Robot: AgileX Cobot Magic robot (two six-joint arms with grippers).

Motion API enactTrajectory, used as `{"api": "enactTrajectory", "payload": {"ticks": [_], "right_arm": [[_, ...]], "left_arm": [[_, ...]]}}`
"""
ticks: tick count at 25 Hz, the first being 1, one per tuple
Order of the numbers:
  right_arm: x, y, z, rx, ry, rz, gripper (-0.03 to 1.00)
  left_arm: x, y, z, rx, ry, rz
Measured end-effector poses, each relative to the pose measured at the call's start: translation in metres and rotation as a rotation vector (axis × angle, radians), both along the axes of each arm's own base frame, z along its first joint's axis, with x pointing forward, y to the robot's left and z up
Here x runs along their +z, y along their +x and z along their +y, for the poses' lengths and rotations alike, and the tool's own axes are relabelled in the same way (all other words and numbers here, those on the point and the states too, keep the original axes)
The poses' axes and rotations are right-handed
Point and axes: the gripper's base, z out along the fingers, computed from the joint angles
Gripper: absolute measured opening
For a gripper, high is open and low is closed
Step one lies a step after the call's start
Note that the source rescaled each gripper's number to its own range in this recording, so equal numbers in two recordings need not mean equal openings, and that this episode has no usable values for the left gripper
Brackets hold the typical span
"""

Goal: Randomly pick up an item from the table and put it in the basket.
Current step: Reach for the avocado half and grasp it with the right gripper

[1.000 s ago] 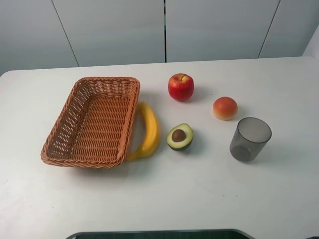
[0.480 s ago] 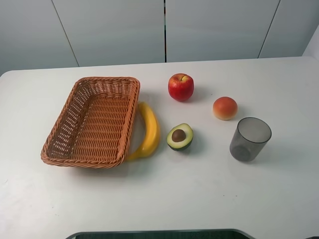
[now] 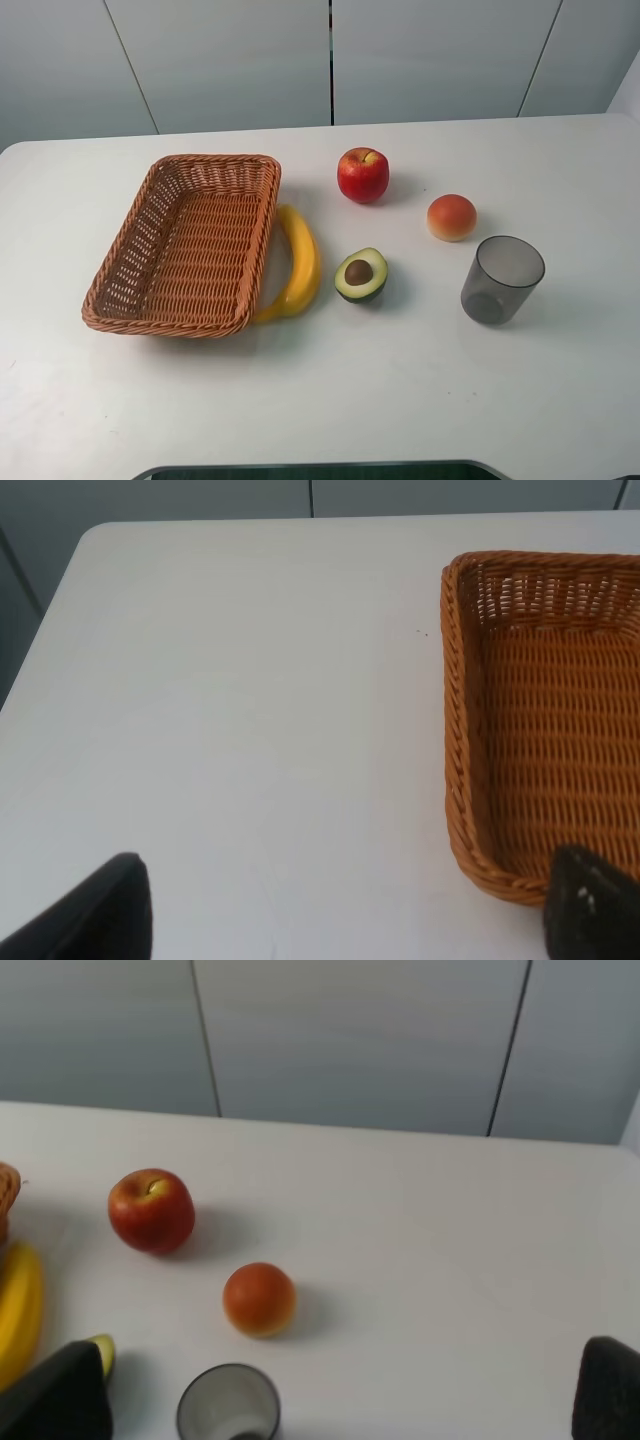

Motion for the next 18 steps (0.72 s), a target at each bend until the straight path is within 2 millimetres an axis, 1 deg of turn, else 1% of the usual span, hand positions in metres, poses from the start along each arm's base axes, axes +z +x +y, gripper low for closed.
{"api": "enactTrajectory", "payload": {"ticks": [3,5,9,14,16,18], "right_arm": [[0.003,0.012,0.001,-0.010,0.026,-0.032,1.00],[0.002,0.020,0.004,-0.021,0.073,0.011,1.00],[-0.014,0.041,0.007,-0.044,0.094,0.223,1.00],[-0.037,0.072,0.015,-0.044,0.160,0.361,1.00],[-0.049,0.082,0.020,-0.008,0.130,0.419,1.00],[-0.060,0.095,0.027,0.081,0.053,0.482,1.00]], "left_arm": [[0.000,0.000,0.000,0.000,0.000,0.000],[0.000,0.000,0.000,0.000,0.000,0.000],[0.000,0.000,0.000,0.000,0.000,0.000],[0.000,0.000,0.000,0.000,0.000,0.000],[0.000,0.000,0.000,0.000,0.000,0.000],[0.000,0.000,0.000,0.000,0.000,0.000]]}}
